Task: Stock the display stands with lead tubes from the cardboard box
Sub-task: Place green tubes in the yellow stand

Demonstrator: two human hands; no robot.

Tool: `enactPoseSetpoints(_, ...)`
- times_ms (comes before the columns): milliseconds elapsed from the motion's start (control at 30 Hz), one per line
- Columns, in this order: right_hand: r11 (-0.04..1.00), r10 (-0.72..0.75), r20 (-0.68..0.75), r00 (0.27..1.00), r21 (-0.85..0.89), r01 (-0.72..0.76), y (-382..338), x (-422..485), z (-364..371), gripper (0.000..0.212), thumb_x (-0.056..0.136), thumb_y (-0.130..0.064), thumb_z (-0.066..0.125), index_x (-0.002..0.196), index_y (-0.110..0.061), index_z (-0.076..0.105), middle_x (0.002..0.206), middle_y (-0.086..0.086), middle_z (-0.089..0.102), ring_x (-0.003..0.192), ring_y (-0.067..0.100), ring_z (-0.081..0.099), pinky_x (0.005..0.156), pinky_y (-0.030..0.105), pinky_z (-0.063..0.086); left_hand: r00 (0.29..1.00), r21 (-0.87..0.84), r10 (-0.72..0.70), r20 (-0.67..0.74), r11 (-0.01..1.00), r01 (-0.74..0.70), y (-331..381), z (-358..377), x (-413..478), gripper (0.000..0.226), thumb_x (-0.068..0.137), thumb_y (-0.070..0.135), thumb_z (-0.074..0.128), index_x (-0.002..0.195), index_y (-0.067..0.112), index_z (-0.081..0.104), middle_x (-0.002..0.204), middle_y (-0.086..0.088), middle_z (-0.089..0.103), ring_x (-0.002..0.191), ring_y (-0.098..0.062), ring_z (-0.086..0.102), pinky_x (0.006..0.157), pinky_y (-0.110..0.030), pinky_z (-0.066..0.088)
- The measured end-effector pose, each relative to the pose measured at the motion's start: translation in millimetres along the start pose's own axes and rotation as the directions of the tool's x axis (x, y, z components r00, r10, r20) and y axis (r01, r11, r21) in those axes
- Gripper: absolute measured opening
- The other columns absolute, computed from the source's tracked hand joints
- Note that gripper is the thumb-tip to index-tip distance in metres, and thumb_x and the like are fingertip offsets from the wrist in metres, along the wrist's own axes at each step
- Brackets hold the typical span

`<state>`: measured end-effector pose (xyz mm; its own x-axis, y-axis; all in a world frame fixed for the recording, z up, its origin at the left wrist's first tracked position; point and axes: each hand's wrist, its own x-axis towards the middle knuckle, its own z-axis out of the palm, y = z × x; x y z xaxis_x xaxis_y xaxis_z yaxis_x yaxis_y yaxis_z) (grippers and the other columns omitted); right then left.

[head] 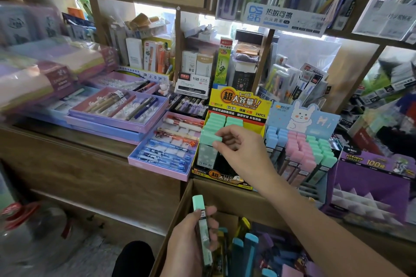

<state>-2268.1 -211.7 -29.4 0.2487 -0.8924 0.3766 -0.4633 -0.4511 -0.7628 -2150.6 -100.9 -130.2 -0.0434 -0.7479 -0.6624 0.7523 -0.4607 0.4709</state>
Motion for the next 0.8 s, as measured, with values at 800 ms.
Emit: enactPoseSetpoints(800,0.950,-0.156,0.009,0.988,-0.271,0.153,6,-1,14,0.018,0.096,-0.018,0.070,0.112,-0.013,0.075,0.102,-0.003,0.068,0.093,0.012,0.064,0.083,0.031,0.057,1.000,-0.014,-0.010,-0.010,1.000,0.010,-1,6,-3,0.046,0.106,0.023,0.036,0.094,-0.008,0.069,0.054,-0.014,0.057,0.032,-0.018,0.044,0.031,-0.019,0.034)
